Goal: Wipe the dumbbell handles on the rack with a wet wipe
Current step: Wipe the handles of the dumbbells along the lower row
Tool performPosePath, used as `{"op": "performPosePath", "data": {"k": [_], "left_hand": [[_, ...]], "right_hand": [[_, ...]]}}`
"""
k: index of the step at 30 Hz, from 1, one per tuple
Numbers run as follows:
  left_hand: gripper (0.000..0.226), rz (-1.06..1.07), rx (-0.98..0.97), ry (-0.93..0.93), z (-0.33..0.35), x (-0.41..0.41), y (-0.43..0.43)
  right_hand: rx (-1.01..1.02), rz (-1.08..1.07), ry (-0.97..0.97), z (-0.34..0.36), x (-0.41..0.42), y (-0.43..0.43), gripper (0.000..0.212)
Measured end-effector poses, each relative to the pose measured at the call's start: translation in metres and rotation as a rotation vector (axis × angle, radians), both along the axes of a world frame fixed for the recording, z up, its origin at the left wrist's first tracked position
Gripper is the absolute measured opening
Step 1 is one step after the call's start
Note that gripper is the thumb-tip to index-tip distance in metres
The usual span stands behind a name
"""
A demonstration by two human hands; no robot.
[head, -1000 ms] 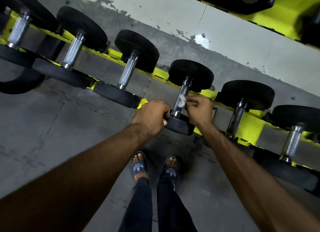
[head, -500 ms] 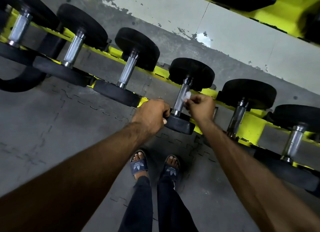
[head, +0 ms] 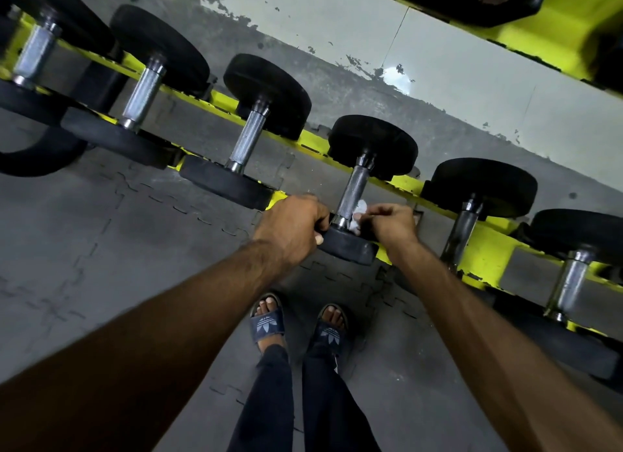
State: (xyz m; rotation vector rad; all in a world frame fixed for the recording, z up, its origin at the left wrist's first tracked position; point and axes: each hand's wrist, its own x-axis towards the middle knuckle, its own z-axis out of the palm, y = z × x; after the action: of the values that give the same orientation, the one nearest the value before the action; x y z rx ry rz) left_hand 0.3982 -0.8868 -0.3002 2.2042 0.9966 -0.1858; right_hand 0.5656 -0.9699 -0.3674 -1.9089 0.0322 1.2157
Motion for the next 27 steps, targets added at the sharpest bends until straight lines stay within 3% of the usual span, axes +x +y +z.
{"op": "performPosePath", "data": {"k": [4,6,12,16,19,24,27], "left_hand": [[0.023,0.000,0.005,-0.003,-0.003,-0.002,-0.001],[0.023,0.001,0.008,-0.005,-0.003,-0.002,-0.001],[0.022,-0.007,0.024,-0.038,-0.002,-0.005,-0.002],[0.024,0.012,0.021,-0.046,-0.005,-0.006,-0.004],[0.026,0.013,0.008,-0.054,-0.006,-0.006,-0.003],[0.029,0.035,0.005,-0.057,-0.008,-0.006,-0.004],[0.031,0.053,-0.004,-0.085,-0.010,-0.008,-0.004]], "right_hand": [[0.123,-0.215,-0.109,-0.005,0.015,0.031,0.013],[0.169,-0.201,-0.215,-0.009,0.015,0.031,0.009],[0.260,0.767,-0.813,-0.002,0.005,-0.010,0.011],[0.208,0.856,-1.059,0.006,0.022,0.028,0.015],[0.032,0.930,-1.046,0.008,0.018,0.039,0.013],[0.095,1.557,-0.974,0.019,0.015,0.028,0.011],[0.068,1.558,-1.068,0.018,0.025,0.047,0.017]]}}
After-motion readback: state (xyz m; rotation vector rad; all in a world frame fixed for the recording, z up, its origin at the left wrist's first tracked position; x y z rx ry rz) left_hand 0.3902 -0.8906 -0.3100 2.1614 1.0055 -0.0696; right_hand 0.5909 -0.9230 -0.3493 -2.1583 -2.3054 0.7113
